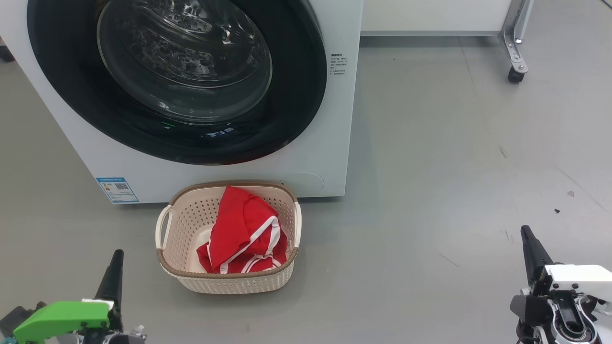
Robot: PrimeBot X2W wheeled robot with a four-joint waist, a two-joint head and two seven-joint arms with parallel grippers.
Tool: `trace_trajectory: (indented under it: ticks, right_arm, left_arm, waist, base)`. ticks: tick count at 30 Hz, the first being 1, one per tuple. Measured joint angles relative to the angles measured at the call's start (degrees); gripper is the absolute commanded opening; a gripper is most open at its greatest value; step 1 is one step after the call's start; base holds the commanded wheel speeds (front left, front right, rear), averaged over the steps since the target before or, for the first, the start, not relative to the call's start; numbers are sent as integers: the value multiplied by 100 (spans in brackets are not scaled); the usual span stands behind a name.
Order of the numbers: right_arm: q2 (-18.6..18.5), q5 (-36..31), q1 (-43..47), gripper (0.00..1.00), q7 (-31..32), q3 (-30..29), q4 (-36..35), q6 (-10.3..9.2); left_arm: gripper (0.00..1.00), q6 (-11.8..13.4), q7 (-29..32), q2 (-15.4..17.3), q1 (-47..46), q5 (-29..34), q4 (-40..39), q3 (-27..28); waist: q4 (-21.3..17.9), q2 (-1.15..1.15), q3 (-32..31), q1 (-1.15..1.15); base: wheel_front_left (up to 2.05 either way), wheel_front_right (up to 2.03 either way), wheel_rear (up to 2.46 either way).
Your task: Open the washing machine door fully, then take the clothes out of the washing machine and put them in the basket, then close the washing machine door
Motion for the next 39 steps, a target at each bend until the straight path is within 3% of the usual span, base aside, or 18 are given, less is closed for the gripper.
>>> trace_trajectory:
  ticks: [5,39]
  right_arm:
    - [3,291,-19,0,74,-62,0,5]
    - [4,314,-23,0,88,-62,-3,35]
  left_arm:
    - [0,-4,74,0,-66,-257,-11,44]
    - [0,-4,74,0,-70,-257,-18,65]
  waist:
    - [2,0,0,0]
    - [2,0,1,0]
  base:
    - [0,0,0]
    - [0,0,0]
